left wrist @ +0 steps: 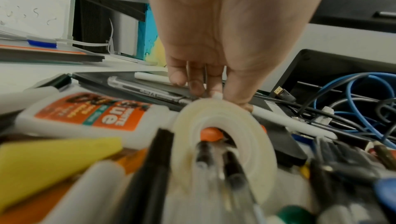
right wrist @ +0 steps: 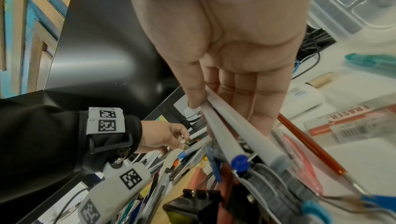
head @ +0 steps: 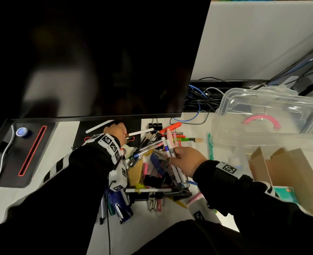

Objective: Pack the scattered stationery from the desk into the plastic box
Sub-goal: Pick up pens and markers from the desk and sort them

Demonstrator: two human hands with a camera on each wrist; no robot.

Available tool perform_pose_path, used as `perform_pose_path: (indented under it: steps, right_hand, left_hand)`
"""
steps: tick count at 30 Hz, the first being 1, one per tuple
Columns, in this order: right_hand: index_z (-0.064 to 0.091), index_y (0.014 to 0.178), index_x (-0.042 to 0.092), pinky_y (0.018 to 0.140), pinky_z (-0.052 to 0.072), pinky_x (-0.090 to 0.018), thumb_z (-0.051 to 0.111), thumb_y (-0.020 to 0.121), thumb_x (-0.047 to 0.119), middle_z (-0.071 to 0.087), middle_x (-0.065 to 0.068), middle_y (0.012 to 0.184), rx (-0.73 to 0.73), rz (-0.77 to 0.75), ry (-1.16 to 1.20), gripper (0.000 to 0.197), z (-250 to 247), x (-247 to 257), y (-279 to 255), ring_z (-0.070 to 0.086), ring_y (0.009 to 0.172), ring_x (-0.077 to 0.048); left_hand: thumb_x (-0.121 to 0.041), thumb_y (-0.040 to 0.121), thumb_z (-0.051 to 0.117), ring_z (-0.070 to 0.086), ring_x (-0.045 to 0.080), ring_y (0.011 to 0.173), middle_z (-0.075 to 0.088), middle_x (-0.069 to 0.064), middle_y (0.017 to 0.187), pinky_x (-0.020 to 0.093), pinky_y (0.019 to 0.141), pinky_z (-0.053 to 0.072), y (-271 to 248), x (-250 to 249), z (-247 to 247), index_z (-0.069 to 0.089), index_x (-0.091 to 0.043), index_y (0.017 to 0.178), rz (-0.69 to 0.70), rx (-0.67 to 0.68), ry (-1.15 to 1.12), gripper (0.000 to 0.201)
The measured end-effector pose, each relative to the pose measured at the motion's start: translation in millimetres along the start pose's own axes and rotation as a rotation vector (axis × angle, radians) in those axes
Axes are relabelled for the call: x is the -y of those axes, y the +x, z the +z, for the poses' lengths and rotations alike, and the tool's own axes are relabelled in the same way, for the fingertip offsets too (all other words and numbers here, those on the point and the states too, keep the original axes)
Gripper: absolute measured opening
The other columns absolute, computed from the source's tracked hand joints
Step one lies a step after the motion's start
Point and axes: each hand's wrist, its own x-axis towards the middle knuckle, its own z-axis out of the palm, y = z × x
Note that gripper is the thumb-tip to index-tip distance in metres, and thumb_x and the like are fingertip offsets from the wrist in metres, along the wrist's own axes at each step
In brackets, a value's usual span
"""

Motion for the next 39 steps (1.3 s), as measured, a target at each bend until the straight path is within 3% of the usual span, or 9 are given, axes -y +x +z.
perform_pose_path:
  steps: [5,10,14,20,23,28,31,35,39]
  right_hand:
    - [0.037,0.064,0.024,0.051,0.029,-0.019,0.05,0.094,0.025,0.04,0.003,0.066,0.017,-0.007,-0.05,0.033,3.2,2.3,-1.1,0.041,0.064,-0.013]
    - [0.037,0.064,0.024,0.051,0.026,-0.02,0.05,0.094,0.026,0.039,0.004,0.065,0.019,-0.013,-0.087,0.033,2.7,1.2,-5.0,0.039,0.062,-0.011]
    - [0.038,0.064,0.023,0.052,0.028,-0.019,0.05,0.095,0.026,0.041,0.003,0.065,-0.011,-0.021,-0.046,0.032,1.8,1.4,-6.2,0.038,0.058,-0.009]
    - [0.058,0.091,0.013,0.082,0.048,-0.034,0.046,0.096,0.02,0.066,-0.011,0.093,-0.097,-0.052,0.131,0.015,-1.1,4.3,-6.6,0.059,0.083,-0.024]
    - [0.059,0.085,0.012,0.073,0.046,-0.032,0.045,0.097,0.018,0.063,-0.008,0.081,-0.169,-0.062,0.17,0.019,-2.8,5.5,-5.2,0.057,0.078,-0.025]
    - [0.062,0.091,0.003,0.069,0.044,-0.028,0.046,0.096,0.018,0.063,-0.007,0.081,-0.2,-0.082,0.156,0.022,-2.4,9.5,-4.1,0.058,0.075,-0.023]
    - [0.051,0.075,0.009,0.057,0.037,-0.023,0.047,0.097,0.025,0.046,-0.002,0.065,-0.136,-0.104,0.113,0.028,-0.4,17.3,-8.1,0.043,0.059,-0.015]
    - [0.064,0.093,0.007,0.084,0.055,-0.045,0.052,0.094,0.019,0.068,-0.018,0.094,0.066,-0.119,0.369,0.017,9.0,18.6,-8.2,0.066,0.088,-0.034]
    - [0.061,0.106,0.002,0.069,0.059,-0.026,0.048,0.095,0.005,0.069,-0.014,0.091,0.259,-0.084,0.741,0.017,14.2,18.7,-13.6,0.071,0.072,-0.018]
  left_hand:
    - [-0.022,0.082,0.068,0.058,0.021,0.087,0.062,0.0,0.091,0.03,0.076,0.046,-3.0,8.2,2.8,0.063,-0.023,0.096,0.092,0.03,-0.095,0.014]
    - [-0.031,0.086,0.063,0.059,0.017,0.093,0.065,-0.006,0.099,0.039,0.092,0.046,-6.9,10.1,-2.5,0.064,-0.035,0.092,0.142,0.055,-0.103,0.007]
    - [-0.029,0.086,0.064,0.058,0.016,0.091,0.056,-0.009,0.096,0.037,0.088,0.045,-24.3,13.6,-4.7,0.069,-0.031,0.092,0.173,-0.119,-0.177,0.009]
    - [-0.024,0.082,0.069,0.053,0.004,0.073,0.057,-0.012,0.082,0.018,0.064,0.04,-69.7,9.2,-22.1,0.068,-0.03,0.085,0.231,-0.256,-0.536,0.007]
    - [-0.021,0.082,0.069,0.058,0.002,0.074,0.063,-0.011,0.079,0.012,0.066,0.041,-91.9,6.4,-31.5,0.069,-0.027,0.084,0.281,-0.277,-0.703,0.006]
    - [-0.016,0.084,0.067,0.067,0.007,0.069,0.07,0.0,0.075,0.023,0.072,0.052,-108.0,-0.7,-34.1,0.065,-0.023,0.093,0.36,-0.17,-0.925,0.012]
    - [-0.013,0.083,0.068,0.065,0.006,0.063,0.07,0.006,0.073,0.011,0.062,0.046,-114.6,-11.1,-33.1,0.06,-0.02,0.1,0.398,-0.128,-0.97,0.02]
    - [-0.021,0.081,0.071,0.065,0.007,0.068,0.07,0.002,0.075,0.013,0.069,0.047,-114.2,-20.3,-25.5,0.061,-0.022,0.098,0.428,-0.082,-0.9,0.02]
    - [-0.028,0.075,0.075,0.056,-0.004,0.06,0.068,-0.001,0.074,0.007,0.063,0.042,-110.1,-21.0,-16.1,0.059,-0.032,0.094,0.429,-0.091,-0.841,0.024]
